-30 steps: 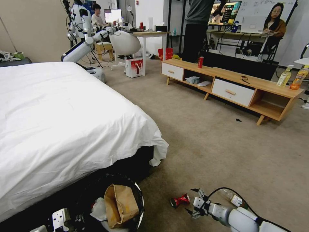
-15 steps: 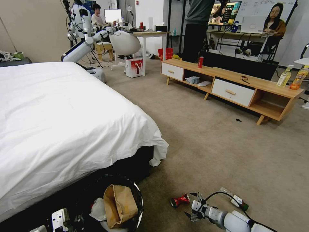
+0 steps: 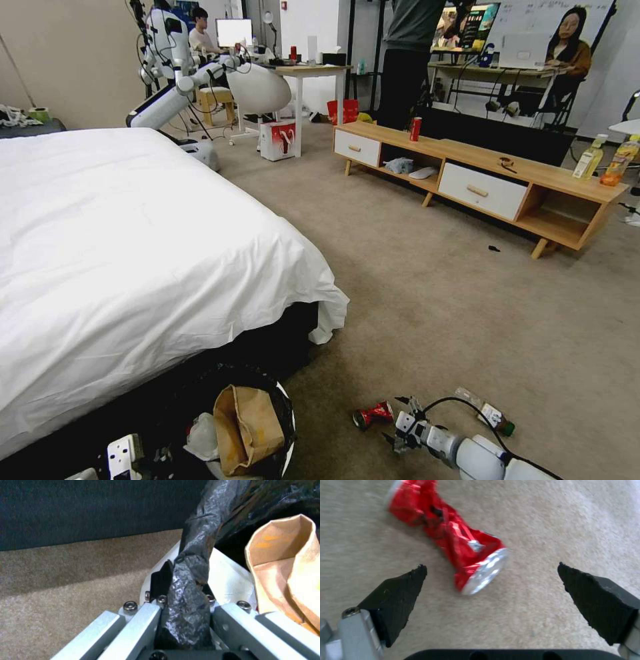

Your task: Pick up the trash bin and place the garbage on the floor into it.

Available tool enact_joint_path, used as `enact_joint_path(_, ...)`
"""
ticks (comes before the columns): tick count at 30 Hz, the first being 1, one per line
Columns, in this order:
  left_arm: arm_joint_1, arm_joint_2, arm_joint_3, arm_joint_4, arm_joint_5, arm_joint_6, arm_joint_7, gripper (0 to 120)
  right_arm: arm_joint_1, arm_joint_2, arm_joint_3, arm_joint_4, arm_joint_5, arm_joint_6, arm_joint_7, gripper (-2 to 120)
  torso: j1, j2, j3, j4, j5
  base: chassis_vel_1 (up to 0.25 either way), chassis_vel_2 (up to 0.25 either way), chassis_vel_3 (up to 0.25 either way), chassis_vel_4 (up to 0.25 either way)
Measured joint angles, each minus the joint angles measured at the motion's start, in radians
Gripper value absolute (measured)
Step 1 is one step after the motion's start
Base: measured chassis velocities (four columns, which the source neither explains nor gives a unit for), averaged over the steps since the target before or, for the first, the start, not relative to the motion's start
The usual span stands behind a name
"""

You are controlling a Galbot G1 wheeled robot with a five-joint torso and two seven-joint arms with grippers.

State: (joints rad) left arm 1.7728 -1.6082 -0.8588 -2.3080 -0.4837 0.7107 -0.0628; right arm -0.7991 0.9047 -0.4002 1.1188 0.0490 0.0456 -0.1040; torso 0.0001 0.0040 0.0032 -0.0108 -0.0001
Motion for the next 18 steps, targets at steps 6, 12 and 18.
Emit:
enact_joint_path(6,-0.002,0.000,-0.002,0.007,0.000,-0.001,0.000,1,0.035,0.035,-0.019,-0.080,-0.005,0.015,0.013,100,0.000,0.000,0.000,-0.0001,0.0001,0.000,0.000,0.000,0.000)
enact_joint_path(12,0.000,0.000,-0.003,0.007,-0.001,-0.001,0.001,1,0.056,0.065,-0.033,-0.131,-0.012,0.037,0.019,100,0.000,0.000,0.000,0.0000,0.0001,0.000,0.000,0.000,0.000)
enact_joint_path(18,0.000,0.000,-0.003,0.005,-0.001,-0.002,0.001,1,0.071,0.079,-0.050,-0.134,-0.013,0.038,0.025,100,0.000,0.000,0.000,0.0000,-0.0001,0.000,0.000,0.000,0.000)
